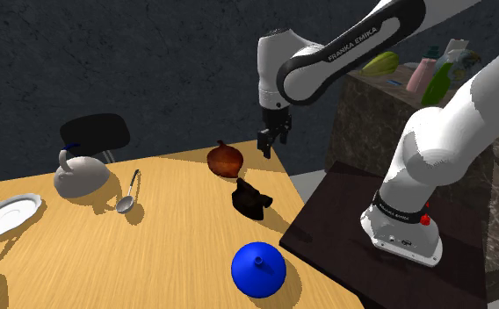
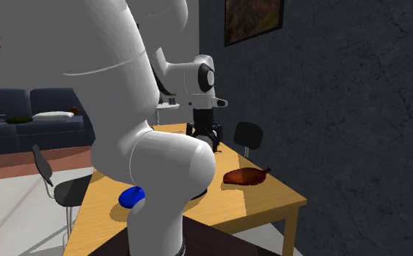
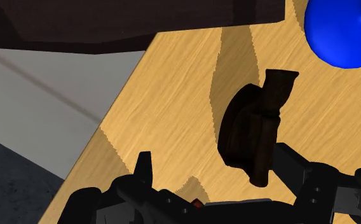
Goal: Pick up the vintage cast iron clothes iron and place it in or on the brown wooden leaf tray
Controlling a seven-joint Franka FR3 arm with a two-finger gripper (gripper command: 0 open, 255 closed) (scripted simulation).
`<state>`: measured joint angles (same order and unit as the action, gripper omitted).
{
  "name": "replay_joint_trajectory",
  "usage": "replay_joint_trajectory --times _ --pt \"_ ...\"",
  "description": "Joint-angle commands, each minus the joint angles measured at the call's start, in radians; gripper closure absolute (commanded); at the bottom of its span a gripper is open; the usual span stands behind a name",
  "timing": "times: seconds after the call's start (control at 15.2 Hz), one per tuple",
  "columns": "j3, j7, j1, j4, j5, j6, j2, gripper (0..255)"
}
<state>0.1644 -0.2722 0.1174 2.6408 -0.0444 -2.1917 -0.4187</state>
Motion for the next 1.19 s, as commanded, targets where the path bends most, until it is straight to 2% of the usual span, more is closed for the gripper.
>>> replay_joint_trajectory --times 0.0,0.33,0.59,1.12 --pt "0.025 -0.033 0.008 0.004 -0.004 -0.085 0.070 0" --pt "0.088 -0.136 0.019 -0.035 0.024 -0.257 0.260 0" --pt "0.123 -0.244 0.025 -0.093 0.096 -0.372 0.423 0" --pt "0.108 -0.297 0.027 -0.088 0.171 -0.480 0.532 0"
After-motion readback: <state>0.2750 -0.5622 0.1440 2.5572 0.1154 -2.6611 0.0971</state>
